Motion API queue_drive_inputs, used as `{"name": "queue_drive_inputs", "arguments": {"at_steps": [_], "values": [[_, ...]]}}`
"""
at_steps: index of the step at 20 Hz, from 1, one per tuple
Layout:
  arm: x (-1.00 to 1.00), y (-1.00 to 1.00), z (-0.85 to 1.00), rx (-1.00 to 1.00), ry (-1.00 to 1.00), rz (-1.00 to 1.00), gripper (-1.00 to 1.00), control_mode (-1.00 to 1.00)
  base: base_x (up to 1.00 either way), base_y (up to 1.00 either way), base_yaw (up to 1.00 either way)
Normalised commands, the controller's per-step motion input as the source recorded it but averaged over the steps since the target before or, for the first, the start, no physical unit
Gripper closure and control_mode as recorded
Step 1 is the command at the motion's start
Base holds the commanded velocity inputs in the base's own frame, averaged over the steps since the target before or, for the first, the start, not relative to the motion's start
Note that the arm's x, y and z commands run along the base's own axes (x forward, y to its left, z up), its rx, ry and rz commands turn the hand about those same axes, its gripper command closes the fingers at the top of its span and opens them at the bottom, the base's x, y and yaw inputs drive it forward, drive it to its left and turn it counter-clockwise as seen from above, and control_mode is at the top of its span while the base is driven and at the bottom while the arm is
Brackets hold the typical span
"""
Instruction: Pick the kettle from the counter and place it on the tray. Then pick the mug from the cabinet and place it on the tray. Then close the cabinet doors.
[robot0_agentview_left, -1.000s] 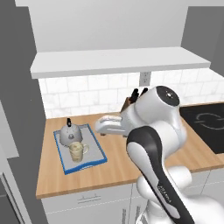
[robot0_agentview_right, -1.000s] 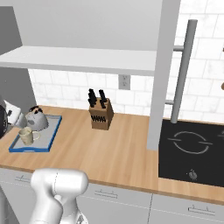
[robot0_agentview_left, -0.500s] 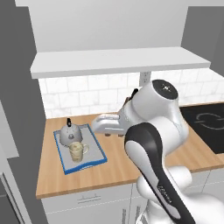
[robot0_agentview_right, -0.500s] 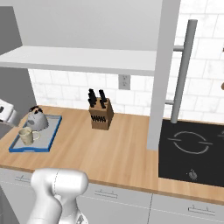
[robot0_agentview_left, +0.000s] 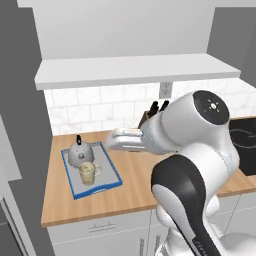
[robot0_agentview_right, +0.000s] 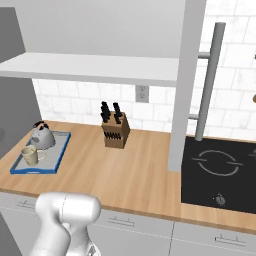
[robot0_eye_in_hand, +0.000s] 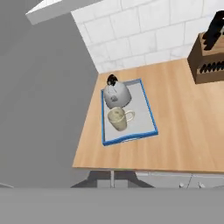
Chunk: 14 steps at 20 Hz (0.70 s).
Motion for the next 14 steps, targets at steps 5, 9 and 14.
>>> {"name": "queue_drive_inputs", "arguments": {"at_steps": [5,9,14], "values": [[-0.37,0.06,0.33,-0.02,-0.34,-0.15,1.00,-1.00,0.00,0.00,0.00],[-0.16,0.00,0.42,-0.03,-0.49,-0.11,1.00,-1.00,0.00,0.00,0.00],[-0.19,0.00,0.46,-0.02,-0.37,-0.07,1.00,-1.00,0.00,0.00,0.00]]}}
